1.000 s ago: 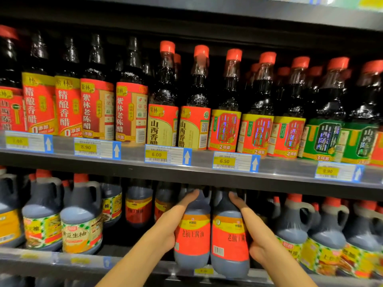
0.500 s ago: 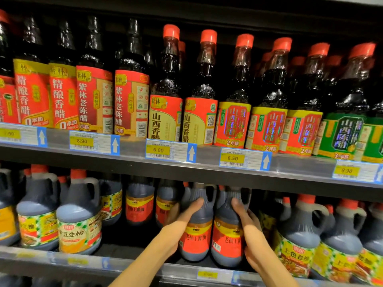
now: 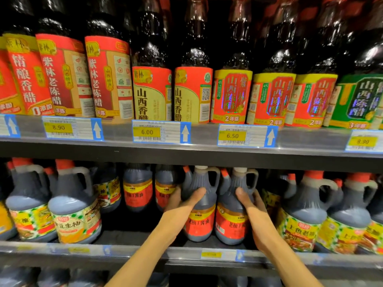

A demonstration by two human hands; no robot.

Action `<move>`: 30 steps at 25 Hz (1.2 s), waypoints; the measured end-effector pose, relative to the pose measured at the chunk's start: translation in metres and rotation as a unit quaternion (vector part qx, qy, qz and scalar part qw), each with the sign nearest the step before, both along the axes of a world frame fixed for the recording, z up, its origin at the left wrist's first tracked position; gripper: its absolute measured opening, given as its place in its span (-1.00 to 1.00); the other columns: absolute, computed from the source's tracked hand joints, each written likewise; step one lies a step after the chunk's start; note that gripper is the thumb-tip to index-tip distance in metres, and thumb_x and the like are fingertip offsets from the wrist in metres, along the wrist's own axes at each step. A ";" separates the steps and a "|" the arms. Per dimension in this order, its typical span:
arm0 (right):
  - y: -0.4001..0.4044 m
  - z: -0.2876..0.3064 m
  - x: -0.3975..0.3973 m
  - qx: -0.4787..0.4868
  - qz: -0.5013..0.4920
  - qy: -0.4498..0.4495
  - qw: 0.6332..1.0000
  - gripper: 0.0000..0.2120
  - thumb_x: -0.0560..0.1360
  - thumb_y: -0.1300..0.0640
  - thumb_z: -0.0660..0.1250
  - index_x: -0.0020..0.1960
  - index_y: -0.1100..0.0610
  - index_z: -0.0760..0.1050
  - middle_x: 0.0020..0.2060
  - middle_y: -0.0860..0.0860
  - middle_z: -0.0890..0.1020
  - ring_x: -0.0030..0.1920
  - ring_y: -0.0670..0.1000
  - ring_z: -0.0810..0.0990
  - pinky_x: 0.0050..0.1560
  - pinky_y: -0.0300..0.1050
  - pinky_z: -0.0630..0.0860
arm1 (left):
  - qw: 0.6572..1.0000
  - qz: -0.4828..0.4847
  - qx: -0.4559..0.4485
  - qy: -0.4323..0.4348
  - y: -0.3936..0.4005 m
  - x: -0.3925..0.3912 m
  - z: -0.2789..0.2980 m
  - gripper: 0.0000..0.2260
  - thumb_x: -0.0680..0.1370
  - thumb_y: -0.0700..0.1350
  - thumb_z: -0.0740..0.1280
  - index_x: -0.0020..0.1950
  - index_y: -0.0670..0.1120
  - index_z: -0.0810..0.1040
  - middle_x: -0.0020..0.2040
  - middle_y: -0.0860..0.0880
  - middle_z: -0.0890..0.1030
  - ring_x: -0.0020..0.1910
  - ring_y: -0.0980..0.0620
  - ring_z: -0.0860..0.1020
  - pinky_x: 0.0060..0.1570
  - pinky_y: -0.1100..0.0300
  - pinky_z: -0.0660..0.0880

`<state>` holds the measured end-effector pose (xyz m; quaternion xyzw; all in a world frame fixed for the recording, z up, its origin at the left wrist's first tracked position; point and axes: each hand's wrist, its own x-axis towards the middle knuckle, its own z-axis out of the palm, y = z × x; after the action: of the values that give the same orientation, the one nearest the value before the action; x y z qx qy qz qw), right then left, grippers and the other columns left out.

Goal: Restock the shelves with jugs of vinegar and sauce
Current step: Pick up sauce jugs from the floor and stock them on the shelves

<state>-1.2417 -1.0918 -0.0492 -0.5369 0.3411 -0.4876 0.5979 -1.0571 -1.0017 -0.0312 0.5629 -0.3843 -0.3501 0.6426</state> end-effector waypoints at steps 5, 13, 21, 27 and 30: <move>0.011 -0.002 -0.007 -0.051 -0.001 0.002 0.999 -0.26 0.14 -0.25 0.62 0.25 -0.14 0.47 0.10 -0.09 0.74 0.10 -0.09 0.73 -0.04 -0.23 0.63 | 0.991 0.031 0.001 -0.128 0.009 -0.005 -0.008 -0.19 0.14 0.31 0.61 0.34 0.23 0.45 0.29 0.21 0.58 0.24 0.40 0.53 0.16 0.44 0.50; 0.017 -0.004 -0.011 -0.097 0.000 0.087 0.991 -0.38 0.34 0.07 0.67 0.16 -0.28 0.36 -0.01 -0.25 0.70 -0.05 -0.27 0.71 -0.17 -0.39 0.60 | 0.979 0.102 0.011 -0.179 0.015 -0.011 -0.015 -0.24 0.17 0.31 0.60 0.31 0.17 0.47 0.05 0.34 0.57 0.00 0.31 0.56 -0.21 0.58 0.43; 0.011 0.000 -0.005 -0.084 -0.004 0.053 0.995 -0.28 0.13 -0.15 0.65 0.21 -0.21 0.43 0.04 -0.21 0.73 0.06 -0.13 0.73 -0.06 -0.19 0.66 | 0.987 0.077 -0.010 -0.143 0.001 -0.007 -0.016 -0.41 0.30 0.05 0.67 0.27 0.07 0.54 0.10 0.21 0.67 0.14 0.22 0.63 0.07 0.34 0.54; -0.002 0.002 0.005 -0.056 -0.004 0.018 0.998 -0.25 0.12 -0.08 0.65 0.25 -0.09 0.45 0.09 -0.05 0.75 0.09 -0.04 0.74 -0.01 -0.15 0.65 | 0.983 0.088 -0.006 -0.158 -0.018 -0.004 -0.014 -0.36 0.29 0.09 0.67 0.29 0.02 0.52 0.11 0.17 0.65 0.18 0.05 0.62 0.16 0.12 0.51; -0.012 0.004 0.006 -0.054 -0.008 0.026 0.998 -0.23 0.10 -0.11 0.64 0.24 -0.10 0.43 0.09 -0.05 0.73 0.08 -0.04 0.73 0.02 -0.13 0.63 | 0.977 0.103 0.005 -0.189 -0.028 -0.004 -0.012 -0.30 0.30 0.14 0.66 0.34 -0.06 0.50 0.26 0.01 0.65 0.27 -0.06 0.59 0.24 0.02 0.52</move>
<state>-1.2355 -1.1035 -0.0450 -0.5780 0.3343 -0.4959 0.5552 -1.0610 -1.0300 -0.0430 0.6586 -0.4368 -0.1713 0.5883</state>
